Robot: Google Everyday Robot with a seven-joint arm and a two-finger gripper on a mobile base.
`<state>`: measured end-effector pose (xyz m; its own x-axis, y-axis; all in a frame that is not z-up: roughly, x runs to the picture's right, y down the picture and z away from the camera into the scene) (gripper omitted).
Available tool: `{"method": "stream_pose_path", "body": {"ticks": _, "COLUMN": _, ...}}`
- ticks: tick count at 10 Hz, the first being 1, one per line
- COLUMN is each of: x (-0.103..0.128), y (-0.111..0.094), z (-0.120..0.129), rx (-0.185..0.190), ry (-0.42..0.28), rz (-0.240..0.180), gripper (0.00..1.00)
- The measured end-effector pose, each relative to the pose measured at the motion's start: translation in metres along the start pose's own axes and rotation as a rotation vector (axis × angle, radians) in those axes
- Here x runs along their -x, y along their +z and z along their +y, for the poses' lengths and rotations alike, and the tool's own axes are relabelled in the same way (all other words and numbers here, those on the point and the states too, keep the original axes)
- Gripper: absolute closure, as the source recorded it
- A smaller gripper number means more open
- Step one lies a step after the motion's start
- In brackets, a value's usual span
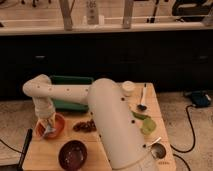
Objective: Wipe red bowl with towel
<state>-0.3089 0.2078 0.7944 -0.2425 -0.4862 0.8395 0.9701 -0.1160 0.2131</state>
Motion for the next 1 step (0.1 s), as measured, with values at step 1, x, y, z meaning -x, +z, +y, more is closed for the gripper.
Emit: {"method": "stream_pose_path", "body": {"ticks": 1, "x": 0.0000, "y": 0.0000, "z": 0.0000, "rx": 0.000, "ry": 0.000, "rz": 0.000, "gripper": 0.98}}
